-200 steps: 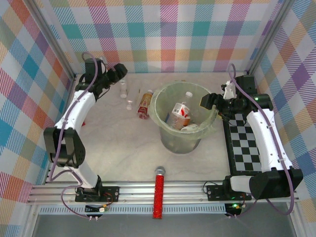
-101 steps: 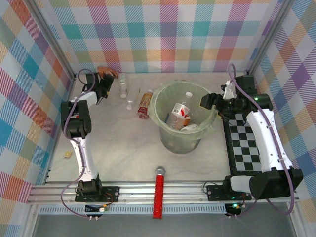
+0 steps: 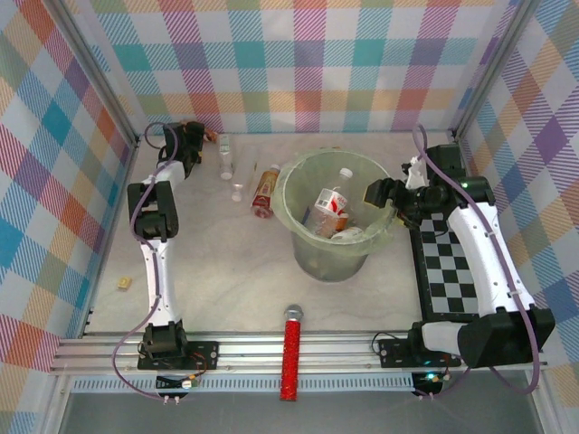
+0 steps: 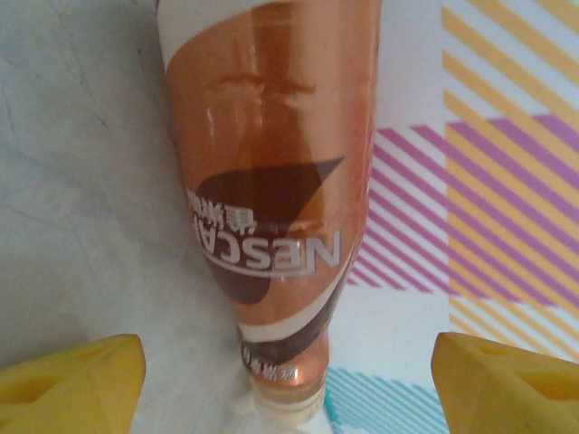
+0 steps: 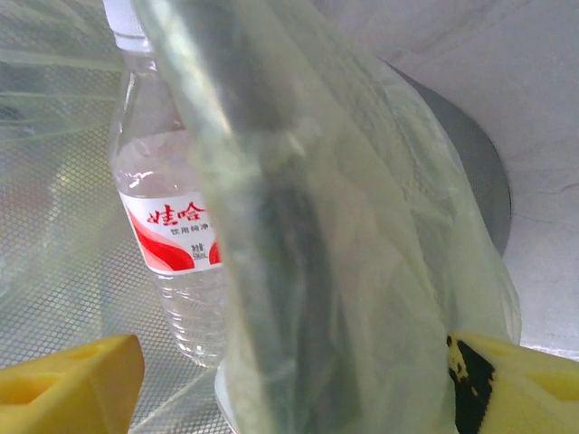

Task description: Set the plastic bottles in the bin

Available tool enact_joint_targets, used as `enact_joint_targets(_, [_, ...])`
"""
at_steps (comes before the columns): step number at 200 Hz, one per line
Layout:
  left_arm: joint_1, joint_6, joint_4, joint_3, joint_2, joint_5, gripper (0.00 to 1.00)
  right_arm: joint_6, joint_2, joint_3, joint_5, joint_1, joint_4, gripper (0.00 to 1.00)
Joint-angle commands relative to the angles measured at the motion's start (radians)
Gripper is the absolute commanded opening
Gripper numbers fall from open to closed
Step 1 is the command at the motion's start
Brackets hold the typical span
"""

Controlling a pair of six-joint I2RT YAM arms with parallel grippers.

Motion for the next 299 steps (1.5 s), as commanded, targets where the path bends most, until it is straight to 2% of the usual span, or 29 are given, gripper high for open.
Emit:
enact_joint_targets(1, [0.008, -0.094, -0.046, 0.072, 0.072, -0.045, 0.82, 0.021, -0.036, -0.019, -0.004, 0.008, 0.001, 0.86])
enact_joint_targets(43, [0.007, -0.183, -0.127, 0.185, 0.165, -0.072, 0.8, 0.026, -0.052, -0.018, -0.001, 0.009, 0.004, 0.86])
enact_joint_targets(94, [0.007, -0.194, -0.278, 0.298, 0.232, -0.106, 0.73, 0.028, -0.071, -0.015, 0.011, 0.009, -0.004, 0.86])
enact_joint_targets(164, [0.009, -0.174, -0.311, 0.348, 0.263, -0.116, 0.49, 0.039, -0.085, -0.021, 0.022, 0.009, -0.01, 0.86])
enact_joint_targets(188, [0.009, -0.109, -0.312, 0.334, 0.237, -0.117, 0.48, 0.042, -0.092, -0.024, 0.028, 0.009, -0.011, 0.86])
enact_joint_targets(204, [0.009, -0.079, -0.278, 0.256, 0.176, -0.122, 0.48, 0.045, -0.094, -0.027, 0.03, 0.009, -0.01, 0.86])
enact_joint_targets(232, [0.015, -0.045, -0.134, -0.001, 0.012, -0.132, 0.48, 0.048, -0.1, -0.03, 0.025, 0.009, -0.004, 0.86])
enact_joint_targets(277, [0.029, 0.004, 0.083, -0.519, -0.3, -0.163, 0.49, 0.037, -0.105, -0.027, 0.024, 0.008, -0.006, 0.86])
enact_joint_targets(299, [0.038, 0.03, 0.12, -0.647, -0.38, -0.146, 0.49, 0.029, -0.104, -0.026, 0.021, 0.009, -0.007, 0.86])
